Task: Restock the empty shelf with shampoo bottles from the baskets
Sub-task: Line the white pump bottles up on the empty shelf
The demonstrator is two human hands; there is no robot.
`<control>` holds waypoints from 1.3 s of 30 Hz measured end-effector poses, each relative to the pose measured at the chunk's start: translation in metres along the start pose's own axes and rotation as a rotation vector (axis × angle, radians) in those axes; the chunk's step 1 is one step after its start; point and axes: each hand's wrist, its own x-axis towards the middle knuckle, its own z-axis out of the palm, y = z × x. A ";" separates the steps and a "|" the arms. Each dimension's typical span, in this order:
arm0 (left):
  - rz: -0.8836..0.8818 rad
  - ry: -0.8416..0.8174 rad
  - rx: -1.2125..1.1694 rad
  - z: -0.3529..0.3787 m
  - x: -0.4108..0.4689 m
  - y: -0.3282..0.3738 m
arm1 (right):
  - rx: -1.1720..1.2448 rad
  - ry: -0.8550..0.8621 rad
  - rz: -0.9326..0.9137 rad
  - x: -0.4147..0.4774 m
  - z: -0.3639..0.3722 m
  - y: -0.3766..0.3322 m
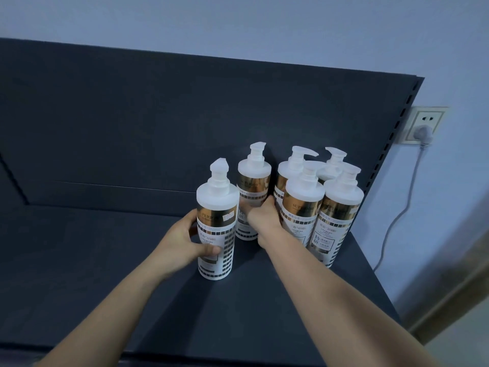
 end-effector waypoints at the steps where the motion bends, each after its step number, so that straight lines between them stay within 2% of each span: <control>1: -0.003 0.003 -0.005 0.001 0.001 0.000 | 0.023 -0.021 0.012 -0.008 -0.003 0.001; 5: -0.007 0.012 -0.024 0.011 0.006 0.001 | 0.092 -0.126 -0.042 -0.041 -0.017 0.013; 10: -0.007 0.029 -0.046 0.032 0.018 0.002 | 0.020 -0.010 -0.294 -0.056 -0.028 0.032; 14: 0.011 0.024 -0.059 0.046 0.028 0.002 | -0.032 0.038 -0.399 -0.060 -0.039 0.031; 23: 0.087 0.002 -0.024 0.062 0.042 0.010 | -0.073 0.103 -0.390 -0.056 -0.041 0.033; 31: 0.143 0.030 0.028 0.071 0.046 0.006 | -0.223 0.101 -0.368 -0.057 -0.039 0.036; 39: 0.244 0.128 0.282 0.075 0.039 0.001 | -0.460 0.123 -0.368 -0.091 -0.071 0.051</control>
